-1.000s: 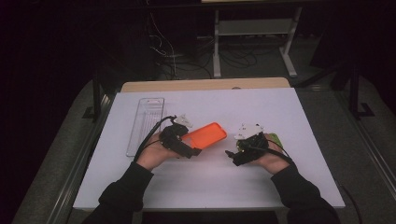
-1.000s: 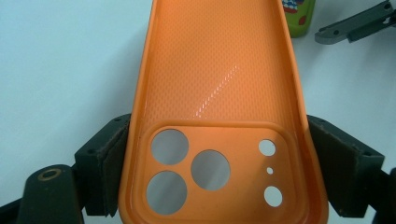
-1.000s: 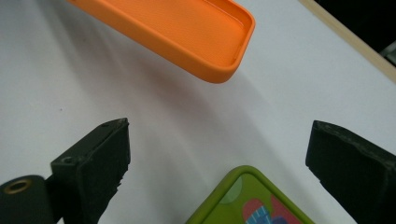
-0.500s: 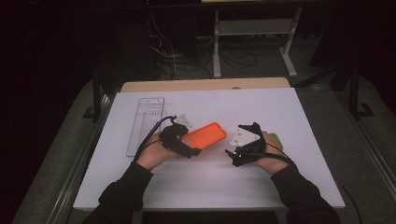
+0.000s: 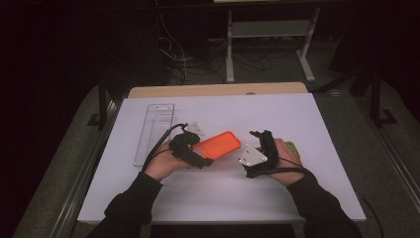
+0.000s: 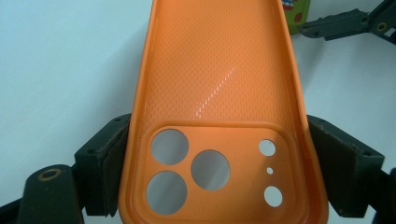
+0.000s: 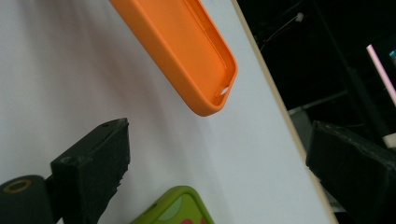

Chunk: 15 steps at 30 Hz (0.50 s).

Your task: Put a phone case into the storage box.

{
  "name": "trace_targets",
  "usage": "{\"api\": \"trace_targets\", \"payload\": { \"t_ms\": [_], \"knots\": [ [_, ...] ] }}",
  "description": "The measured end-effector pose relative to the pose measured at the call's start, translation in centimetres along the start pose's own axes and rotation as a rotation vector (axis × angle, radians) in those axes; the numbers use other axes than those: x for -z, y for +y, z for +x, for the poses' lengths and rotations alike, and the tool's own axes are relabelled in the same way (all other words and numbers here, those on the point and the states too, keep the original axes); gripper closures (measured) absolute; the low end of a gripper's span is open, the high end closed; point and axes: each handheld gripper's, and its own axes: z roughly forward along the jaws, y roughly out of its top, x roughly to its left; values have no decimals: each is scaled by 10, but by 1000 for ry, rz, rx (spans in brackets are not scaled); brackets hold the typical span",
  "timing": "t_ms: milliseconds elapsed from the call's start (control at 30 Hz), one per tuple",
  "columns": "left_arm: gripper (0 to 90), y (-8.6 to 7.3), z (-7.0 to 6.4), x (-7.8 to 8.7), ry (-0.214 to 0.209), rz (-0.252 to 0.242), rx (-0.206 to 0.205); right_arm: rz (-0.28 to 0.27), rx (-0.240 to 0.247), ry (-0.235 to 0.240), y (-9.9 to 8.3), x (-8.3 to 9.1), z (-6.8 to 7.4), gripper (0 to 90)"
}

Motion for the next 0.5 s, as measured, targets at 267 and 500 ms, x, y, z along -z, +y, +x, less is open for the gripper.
{"api": "trace_targets", "payload": {
  "t_ms": [267,500],
  "knots": [
    [162,0,-2,0,-1,-5,20,-6,166,-78,8,-1,13,60],
    [162,1,-4,-1,-3,-14,11,-26,231,-104,16,-2,21,75]
  ]
}}
